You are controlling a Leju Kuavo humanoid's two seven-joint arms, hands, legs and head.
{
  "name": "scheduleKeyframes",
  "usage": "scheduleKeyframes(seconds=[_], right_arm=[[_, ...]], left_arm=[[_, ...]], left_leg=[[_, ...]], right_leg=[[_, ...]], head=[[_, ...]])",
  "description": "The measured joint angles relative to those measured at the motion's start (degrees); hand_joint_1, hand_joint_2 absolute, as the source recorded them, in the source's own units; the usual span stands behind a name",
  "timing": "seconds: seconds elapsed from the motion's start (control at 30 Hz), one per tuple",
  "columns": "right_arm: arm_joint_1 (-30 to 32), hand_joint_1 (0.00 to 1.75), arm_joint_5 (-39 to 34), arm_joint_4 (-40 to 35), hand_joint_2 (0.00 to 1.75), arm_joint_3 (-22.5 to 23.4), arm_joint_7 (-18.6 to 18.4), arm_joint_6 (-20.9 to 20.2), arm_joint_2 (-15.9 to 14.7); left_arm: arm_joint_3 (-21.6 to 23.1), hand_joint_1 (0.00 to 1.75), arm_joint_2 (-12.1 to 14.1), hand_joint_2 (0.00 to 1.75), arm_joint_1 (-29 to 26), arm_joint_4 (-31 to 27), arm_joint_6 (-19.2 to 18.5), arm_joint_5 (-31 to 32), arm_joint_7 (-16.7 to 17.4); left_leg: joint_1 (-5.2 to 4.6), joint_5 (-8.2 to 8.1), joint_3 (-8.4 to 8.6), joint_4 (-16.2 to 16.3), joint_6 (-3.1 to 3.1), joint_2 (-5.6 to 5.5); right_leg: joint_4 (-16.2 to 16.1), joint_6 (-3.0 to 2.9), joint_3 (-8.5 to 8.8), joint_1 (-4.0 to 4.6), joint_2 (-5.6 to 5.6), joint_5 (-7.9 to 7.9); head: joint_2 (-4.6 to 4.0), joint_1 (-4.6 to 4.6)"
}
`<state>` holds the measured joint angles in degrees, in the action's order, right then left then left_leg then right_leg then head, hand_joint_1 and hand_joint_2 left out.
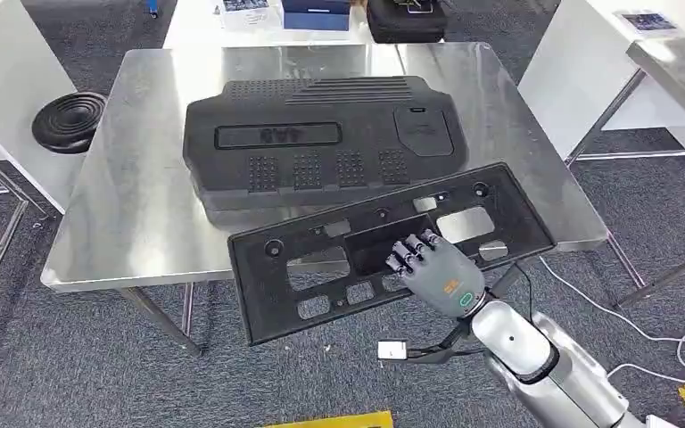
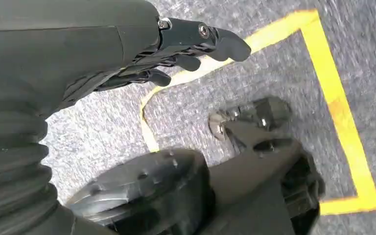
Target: Take the parts from the cabinet and place them on the table.
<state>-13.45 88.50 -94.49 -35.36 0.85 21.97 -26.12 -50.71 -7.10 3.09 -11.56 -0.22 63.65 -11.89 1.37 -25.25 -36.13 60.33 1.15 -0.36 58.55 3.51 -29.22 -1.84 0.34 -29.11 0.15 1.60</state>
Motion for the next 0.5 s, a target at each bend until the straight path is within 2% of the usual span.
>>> scheduleKeyframes(seconds=[0.03,0.1,0.13,0.17,0.2,0.23,0.27,0.3,0.33,0.37,0.4,0.43,0.47,0.5], right_arm=[[-0.4,1.75,0.0,0.1,1.75,0.0,0.0,0.0,0.0],[-0.9,1.75,0.0,0.5,1.75,0.0,0.0,0.0,0.1],[-1.0,1.75,0.0,0.7,1.75,0.0,0.0,0.0,0.1],[-1.1,1.75,0.1,1.1,1.75,-0.1,0.0,0.0,0.2],[-1.2,1.75,0.1,1.4,1.75,-0.2,0.1,0.0,0.3],[-1.5,1.75,0.1,1.6,1.75,-0.2,0.2,0.0,0.4],[-1.9,1.75,0.1,1.8,1.75,-0.2,0.2,0.0,0.5],[-2.5,1.75,0.1,2.1,1.75,-0.3,0.2,0.0,0.5],[-3.1,1.75,0.1,2.3,1.75,-0.4,0.3,0.0,0.6],[-4.0,1.75,0.1,2.8,1.75,-0.6,0.4,0.0,0.8],[-4.4,1.75,0.0,3.3,1.75,-0.7,0.6,-0.2,0.9],[-4.7,1.75,-0.2,3.6,1.75,-0.9,0.7,-0.3,1.0],[-5.1,1.75,-0.5,4.1,1.75,-1.0,1.0,-0.5,1.2],[-5.5,1.75,-0.8,4.5,1.75,-1.0,1.1,-0.5,1.5]], left_arm=[[0.0,0.00,0.0,1.75,0.1,0.0,0.0,0.1,-0.1],[0.0,0.00,0.0,1.75,0.1,0.0,0.0,0.3,-0.1],[0.0,0.00,0.0,1.75,0.1,0.0,0.0,0.4,-0.1],[0.0,0.00,0.0,1.75,0.1,0.0,0.0,0.4,-0.1],[0.0,0.00,0.0,1.75,0.1,0.0,0.0,0.5,-0.1],[0.0,0.00,0.0,1.75,0.1,0.0,0.0,0.6,-0.1],[0.0,0.00,-0.1,1.75,0.1,0.0,0.0,0.6,-0.1],[0.0,0.00,-0.1,1.75,0.1,0.0,0.0,0.6,-0.1],[0.0,0.00,-0.2,1.75,0.2,0.0,-0.1,0.7,-0.1],[0.0,0.00,-0.2,1.75,0.3,0.0,-0.2,0.7,-0.1],[0.0,0.00,-0.2,1.75,0.3,0.0,-0.3,0.8,-0.1],[0.0,0.00,-0.2,1.75,0.3,0.0,-0.3,0.9,-0.1],[0.0,0.00,-0.2,1.75,0.3,0.0,-0.3,1.0,-0.1],[0.0,0.00,-0.2,1.75,0.2,0.0,-0.3,1.1,-0.1]], left_leg=[[-0.05,-0.11,0.06,0.0,0.18,-0.12],[-0.23,-0.57,0.15,0.0,0.84,-0.21],[-0.38,-0.83,0.32,0.0,1.06,-0.28],[-0.50,-1.11,0.63,0.0,1.16,-0.40],[-0.58,-1.43,1.06,0.0,1.19,-0.56],[-0.68,-1.77,1.63,0.0,1.19,-0.61],[-0.75,-2.10,2.22,-0.1,1.14,-0.67],[-0.77,-2.46,2.70,-0.1,1.04,-0.71],[-0.98,-2.74,2.95,0.0,0.82,-0.76],[-1.14,-3.10,3.10,-0.4,0.38,-0.85],[-1.17,-3.29,3.30,-1.0,0.02,-0.79],[-1.28,-2.52,3.65,-0.1,-0.18,-0.67],[-1.30,-2.64,4.07,-0.2,-0.43,-0.64],[-1.19,-3.57,3.81,0.3,-0.76,-0.46]], right_leg=[[3.6,-0.03,-2.22,0.08,-0.05,-0.50],[12.9,-0.52,-8.45,0.27,-0.04,-3.36],[16.2,-0.69,-11.13,0.33,-0.05,-4.50],[17.5,-0.65,-12.96,0.43,-0.04,-4.38],[15.9,-0.33,-13.20,0.54,-0.05,-2.91],[12.1,0.07,-12.19,0.69,-0.04,-0.46],[7.3,0.33,-10.55,0.94,-0.07,2.45],[2.6,0.29,-8.87,1.29,-0.17,5.10],[-0.3,-0.52,-8.47,1.80,-0.47,5.89],[-0.2,-1.85,-8.23,2.00,-0.63,4.26],[-0.6,-2.02,-7.41,2.20,-0.40,4.64],[-1.3,-2.42,-7.91,2.02,-0.39,5.21],[-1.3,-2.73,-6.53,1.68,-0.28,5.45],[-1.5,-2.98,-5.61,1.29,-0.36,5.86]], head=[[0.00,0.02],[0.00,-0.13],[0.00,-0.09],[0.00,-0.11],[0.00,-0.09],[0.00,-0.11],[0.00,-0.09],[0.00,-0.11],[0.00,-0.11],[0.00,-0.11],[0.00,0.02],[0.00,0.00],[0.00,-0.04],[0.00,-0.02]])
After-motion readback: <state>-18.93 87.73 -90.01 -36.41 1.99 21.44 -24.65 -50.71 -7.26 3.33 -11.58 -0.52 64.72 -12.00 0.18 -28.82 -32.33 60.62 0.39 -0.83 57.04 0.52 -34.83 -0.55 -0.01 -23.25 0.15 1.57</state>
